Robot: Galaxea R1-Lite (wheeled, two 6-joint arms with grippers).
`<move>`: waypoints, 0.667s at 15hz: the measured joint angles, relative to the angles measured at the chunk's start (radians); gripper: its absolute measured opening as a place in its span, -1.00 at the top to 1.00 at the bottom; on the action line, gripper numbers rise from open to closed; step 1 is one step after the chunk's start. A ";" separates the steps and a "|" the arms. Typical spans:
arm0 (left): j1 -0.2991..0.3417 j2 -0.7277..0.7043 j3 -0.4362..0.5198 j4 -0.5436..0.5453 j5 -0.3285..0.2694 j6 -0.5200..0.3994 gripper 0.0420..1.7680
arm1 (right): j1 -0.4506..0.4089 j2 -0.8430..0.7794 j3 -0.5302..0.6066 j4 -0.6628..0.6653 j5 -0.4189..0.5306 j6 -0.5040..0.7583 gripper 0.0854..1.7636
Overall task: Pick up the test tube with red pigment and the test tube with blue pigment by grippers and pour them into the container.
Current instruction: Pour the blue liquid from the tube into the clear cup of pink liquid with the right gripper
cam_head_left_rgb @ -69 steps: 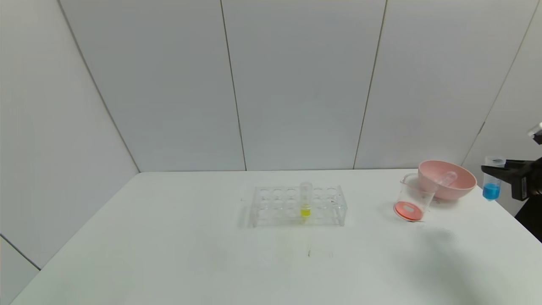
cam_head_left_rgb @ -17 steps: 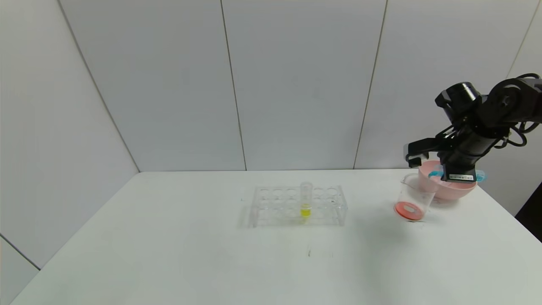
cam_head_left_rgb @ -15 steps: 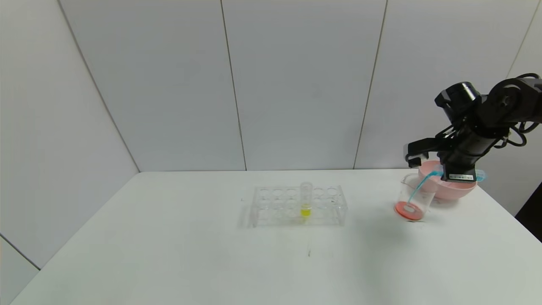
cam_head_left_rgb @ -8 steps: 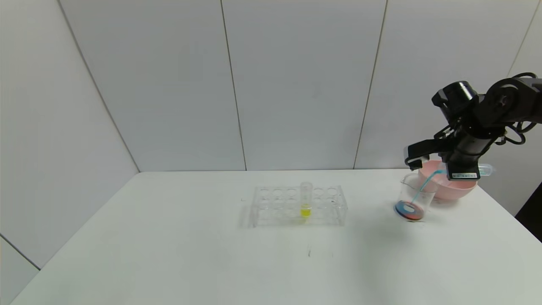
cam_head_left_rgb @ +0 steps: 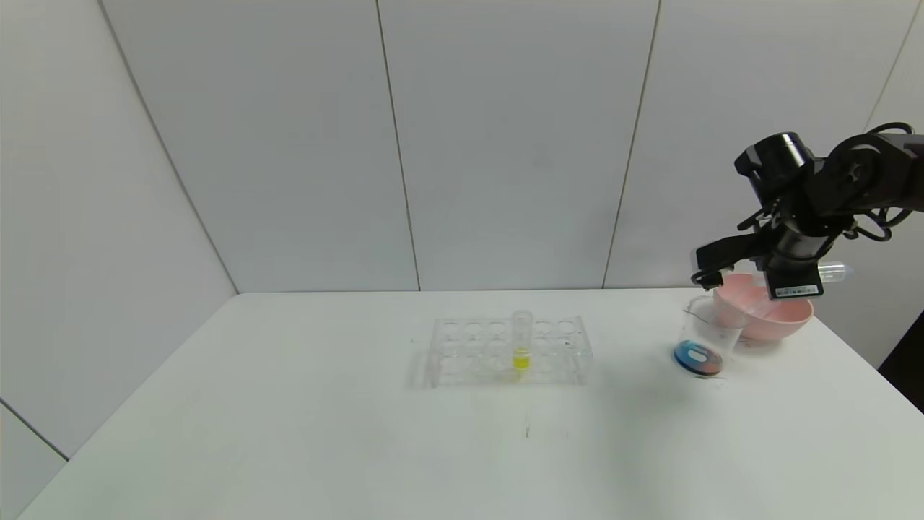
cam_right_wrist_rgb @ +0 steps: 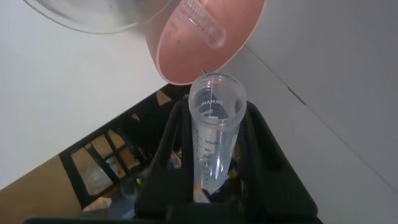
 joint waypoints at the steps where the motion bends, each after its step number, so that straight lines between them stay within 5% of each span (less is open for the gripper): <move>1: 0.000 0.000 0.000 0.000 0.000 0.000 -1.00 | 0.001 0.000 0.000 -0.018 -0.026 -0.024 0.52; 10: 0.000 0.000 0.000 0.000 0.000 0.000 -1.00 | 0.036 -0.019 0.000 -0.051 0.003 -0.062 0.52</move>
